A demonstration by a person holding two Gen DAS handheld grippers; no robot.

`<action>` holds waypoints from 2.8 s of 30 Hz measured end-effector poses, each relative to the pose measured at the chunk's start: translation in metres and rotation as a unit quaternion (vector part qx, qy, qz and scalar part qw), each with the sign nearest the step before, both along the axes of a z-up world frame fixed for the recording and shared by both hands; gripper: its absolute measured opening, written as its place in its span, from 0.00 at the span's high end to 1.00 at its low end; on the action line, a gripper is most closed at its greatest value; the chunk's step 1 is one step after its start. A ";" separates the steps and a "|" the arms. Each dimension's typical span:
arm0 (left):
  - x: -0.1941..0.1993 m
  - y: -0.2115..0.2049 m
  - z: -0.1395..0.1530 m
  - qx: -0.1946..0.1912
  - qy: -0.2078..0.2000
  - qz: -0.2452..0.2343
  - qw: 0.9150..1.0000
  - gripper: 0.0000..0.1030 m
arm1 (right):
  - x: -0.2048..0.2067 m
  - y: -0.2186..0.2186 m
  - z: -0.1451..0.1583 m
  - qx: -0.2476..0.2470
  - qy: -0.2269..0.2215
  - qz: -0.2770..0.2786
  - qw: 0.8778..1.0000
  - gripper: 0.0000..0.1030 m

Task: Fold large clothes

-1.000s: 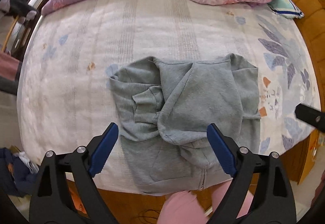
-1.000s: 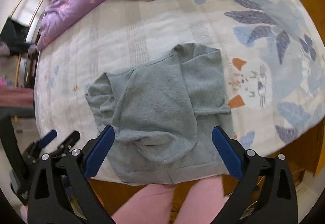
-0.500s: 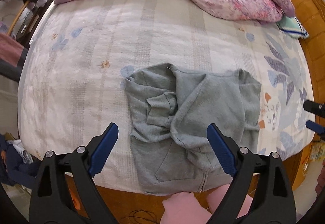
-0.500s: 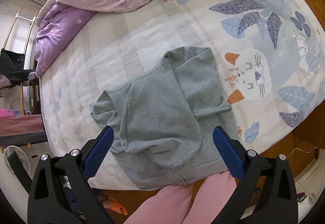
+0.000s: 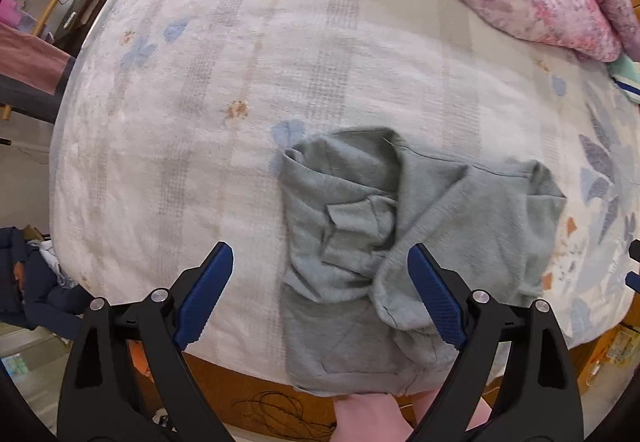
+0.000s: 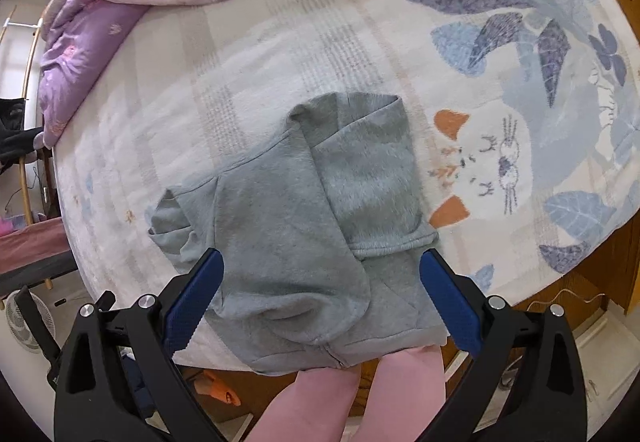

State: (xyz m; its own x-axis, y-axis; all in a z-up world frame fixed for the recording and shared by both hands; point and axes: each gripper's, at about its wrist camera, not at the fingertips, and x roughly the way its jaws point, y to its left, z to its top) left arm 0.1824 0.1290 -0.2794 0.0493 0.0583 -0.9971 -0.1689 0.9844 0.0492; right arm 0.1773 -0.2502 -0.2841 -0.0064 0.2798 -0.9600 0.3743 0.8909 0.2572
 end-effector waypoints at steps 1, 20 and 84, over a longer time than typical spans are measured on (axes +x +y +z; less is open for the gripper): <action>0.004 0.002 -0.006 -0.005 0.006 0.007 1.000 0.13 | 0.008 -0.002 -0.008 0.002 0.008 -0.001 1.000 0.08; 0.085 0.044 -0.168 -0.006 0.153 0.058 0.987 0.13 | 0.124 -0.038 -0.145 -0.039 0.115 0.057 0.991 0.08; 0.027 0.016 -0.054 -0.022 0.036 -0.059 0.997 0.94 | 0.036 -0.027 -0.048 -0.088 -0.018 0.091 0.992 0.88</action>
